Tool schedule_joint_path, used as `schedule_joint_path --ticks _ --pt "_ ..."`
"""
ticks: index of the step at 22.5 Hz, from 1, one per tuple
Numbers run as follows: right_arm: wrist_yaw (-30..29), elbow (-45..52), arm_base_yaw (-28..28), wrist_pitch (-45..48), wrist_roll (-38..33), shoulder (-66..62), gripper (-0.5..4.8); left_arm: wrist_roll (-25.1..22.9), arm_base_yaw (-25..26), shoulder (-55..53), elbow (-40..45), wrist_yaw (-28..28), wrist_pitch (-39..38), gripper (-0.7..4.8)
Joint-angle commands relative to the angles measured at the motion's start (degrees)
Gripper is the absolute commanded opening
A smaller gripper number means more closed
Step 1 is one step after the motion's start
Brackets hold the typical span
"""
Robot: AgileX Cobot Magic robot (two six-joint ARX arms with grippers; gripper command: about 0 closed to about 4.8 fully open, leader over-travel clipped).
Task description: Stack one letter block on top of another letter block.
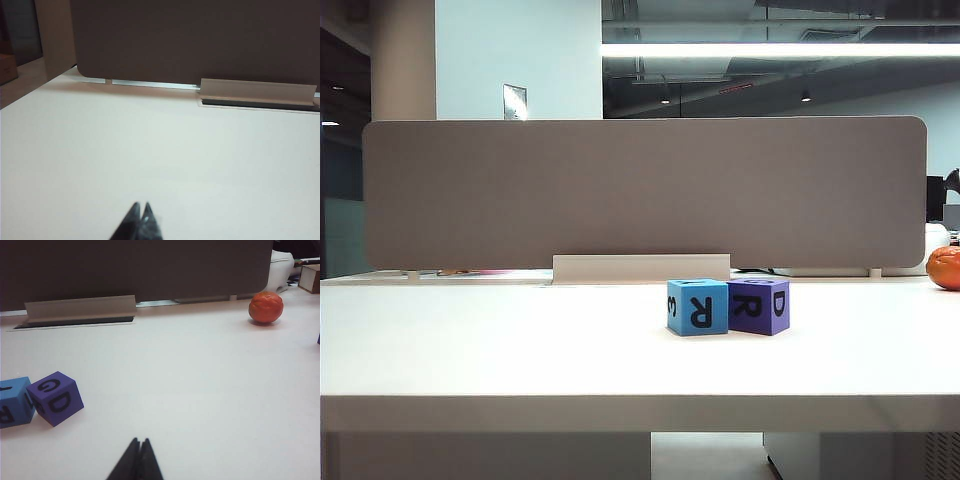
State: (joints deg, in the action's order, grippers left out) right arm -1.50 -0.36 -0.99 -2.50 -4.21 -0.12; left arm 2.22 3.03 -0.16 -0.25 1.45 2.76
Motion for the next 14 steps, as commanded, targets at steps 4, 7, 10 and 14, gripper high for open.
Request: schedule_joint_path --ticks 4,7,10,14 --pt "0.3 0.2 0.0 0.6 0.2 0.1 -0.01 -0.1 0.0 -0.1 -0.2 0.3 0.7 -0.06" --pt "0.3 0.2 0.0 0.6 0.2 0.1 -0.01 -0.1 0.0 -0.1 -0.2 0.3 0.7 -0.06" --pt "0.3 0.2 0.0 0.6 0.1 0.1 -0.01 -0.1 0.0 -0.1 -0.2 0.3 0.7 -0.06" --pt "0.7 0.2 0.0 1.0 0.1 0.1 0.00 0.0 0.0 -0.1 -0.2 0.3 0.7 -0.06"
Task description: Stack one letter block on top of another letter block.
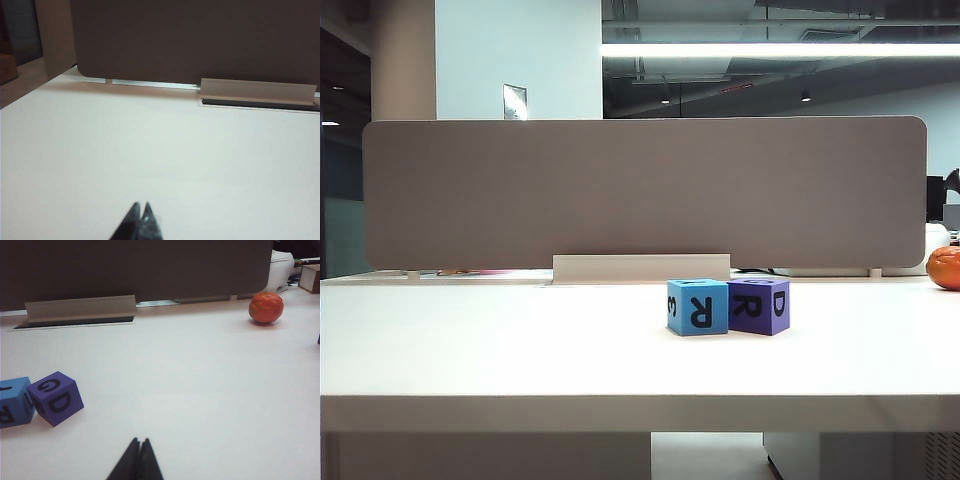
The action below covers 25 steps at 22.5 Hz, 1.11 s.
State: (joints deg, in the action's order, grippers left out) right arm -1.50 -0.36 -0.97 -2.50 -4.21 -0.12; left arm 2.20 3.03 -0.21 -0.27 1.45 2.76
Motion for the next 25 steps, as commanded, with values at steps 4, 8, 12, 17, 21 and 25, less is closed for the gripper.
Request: schedule_joint_path --ticks 4,8,12,17,21,25 --pt "-1.5 0.2 0.0 1.0 0.1 0.1 -0.01 0.0 0.0 0.0 -0.2 0.3 0.7 -0.05" --pt "-2.8 0.2 0.0 1.0 0.1 0.1 -0.01 0.0 0.0 0.0 -0.2 0.3 0.7 -0.06" --pt "-2.7 -0.4 0.2 0.6 -0.3 0.0 -0.01 0.0 0.0 0.0 -0.2 0.3 0.7 -0.06" --pt "-2.7 -2.7 0.2 -2.4 -0.3 0.0 -0.01 0.0 0.0 0.0 -0.2 0.3 0.7 -0.06" --pt "-2.7 -5.0 0.2 -5.3 -2.1 -0.1 -0.01 0.0 0.0 0.0 -0.2 1.6 0.7 -0.06" --pt "-5.5 -8.3 0.2 -10.1 -3.7 -0.1 0.00 -0.2 0.0 0.0 -0.2 12.1 0.7 -0.06"
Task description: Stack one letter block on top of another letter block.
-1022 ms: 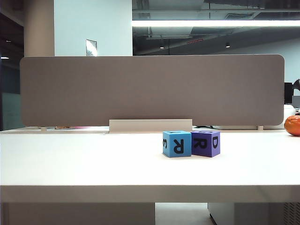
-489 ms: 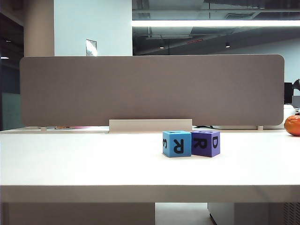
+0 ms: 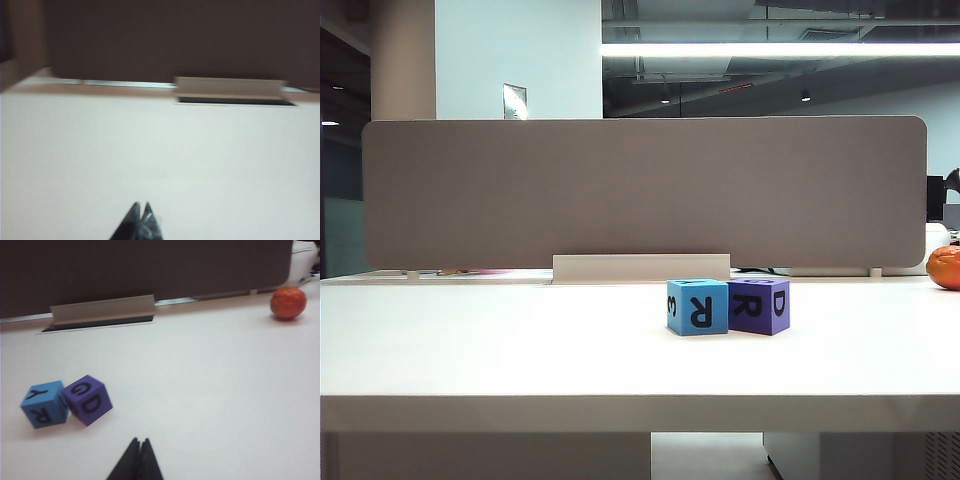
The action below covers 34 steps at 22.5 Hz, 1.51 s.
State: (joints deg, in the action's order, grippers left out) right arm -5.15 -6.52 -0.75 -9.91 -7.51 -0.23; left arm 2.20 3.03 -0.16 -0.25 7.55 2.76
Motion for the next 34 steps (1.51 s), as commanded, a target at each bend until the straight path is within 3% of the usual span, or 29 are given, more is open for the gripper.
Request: schedule_joint_path --ticks 1,7,16,20,22,27,31,34 --pt "-2.3 -2.7 0.0 -3.8 -0.4 0.0 0.00 -0.2 0.0 -0.1 -0.2 7.3 0.7 -0.06" --pt "-5.1 -8.2 0.0 -5.3 -0.4 -4.9 0.00 -0.2 0.0 -0.1 -0.2 13.1 0.7 -0.06" --pt "-7.0 -19.4 0.0 -2.6 0.5 -29.3 0.00 0.4 -0.1 -0.1 -0.4 14.3 0.7 -0.06" --pt "-10.8 -22.1 0.1 0.9 0.7 -36.9 0.00 1.4 -0.1 -0.3 -0.4 14.4 0.7 -0.06" --pt "-13.2 -23.7 0.4 2.8 3.8 -41.3 0.00 1.4 -0.1 -0.3 -0.4 14.3 0.7 -0.06" --pt "-13.0 -25.0 2.6 7.3 6.5 -49.2 0.03 1.4 -0.1 -0.3 -0.4 14.3 0.4 -0.06" --pt "-13.0 -25.1 4.9 12.3 8.2 -56.8 1.32 1.4 -0.1 -0.3 -0.4 14.3 -0.6 -0.06" --pt "-13.0 -26.3 7.6 15.0 10.7 -64.0 2.65 1.3 -0.1 -0.3 -0.4 14.2 -0.5 -0.06"
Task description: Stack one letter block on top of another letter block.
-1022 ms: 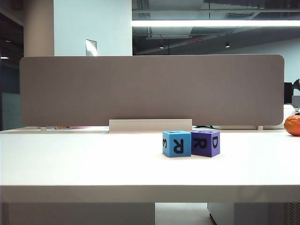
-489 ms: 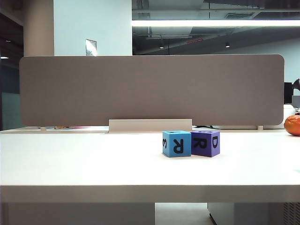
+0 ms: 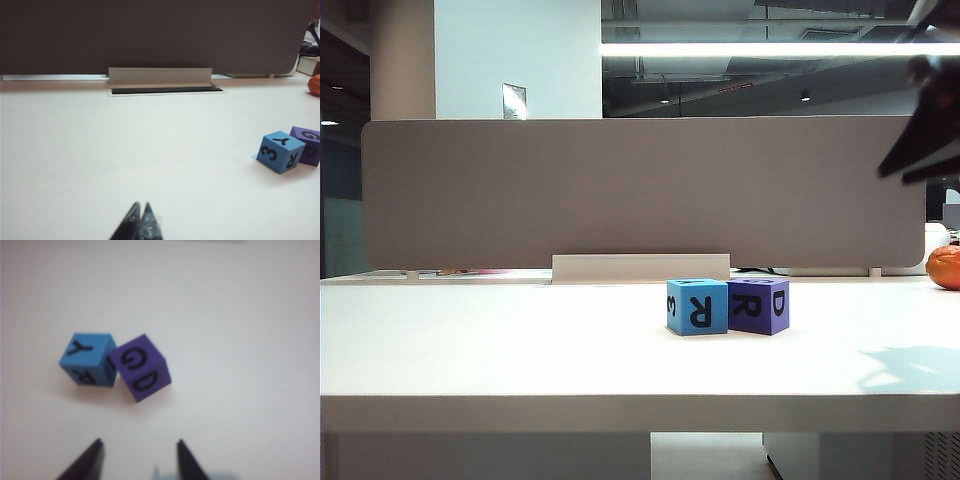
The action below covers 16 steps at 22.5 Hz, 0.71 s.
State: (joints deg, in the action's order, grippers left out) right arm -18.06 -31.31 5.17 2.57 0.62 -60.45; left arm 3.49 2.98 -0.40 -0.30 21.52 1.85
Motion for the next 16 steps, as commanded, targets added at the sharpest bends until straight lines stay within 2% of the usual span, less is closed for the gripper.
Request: schedule_joint_path --ticks 1,4,7,8,10,16 --pt "-0.1 -2.5 2.5 2.4 3.9 -6.1 2.94 0.0 0.0 -0.1 -0.3 0.2 0.3 -0.06" --pt "-0.1 -6.2 4.2 2.4 7.3 -13.8 3.53 0.0 0.0 -0.1 -0.3 0.2 0.3 -0.06" --pt "-0.1 -8.9 4.4 2.4 7.4 -18.2 4.06 0.0 0.0 -0.2 -0.3 0.2 0.3 -0.06" --pt "-0.1 -10.6 4.4 2.4 7.4 -20.8 4.49 0.0 0.0 -0.2 -0.3 0.2 0.0 -0.06" --pt "-0.1 -11.9 4.5 2.4 7.8 -22.7 4.54 0.0 0.0 -0.2 -0.3 0.2 -0.1 -0.06" --pt "-0.3 -17.0 5.7 2.4 16.7 -30.2 4.79 0.0 0.0 -0.2 -0.3 -0.7 -0.6 -0.06"
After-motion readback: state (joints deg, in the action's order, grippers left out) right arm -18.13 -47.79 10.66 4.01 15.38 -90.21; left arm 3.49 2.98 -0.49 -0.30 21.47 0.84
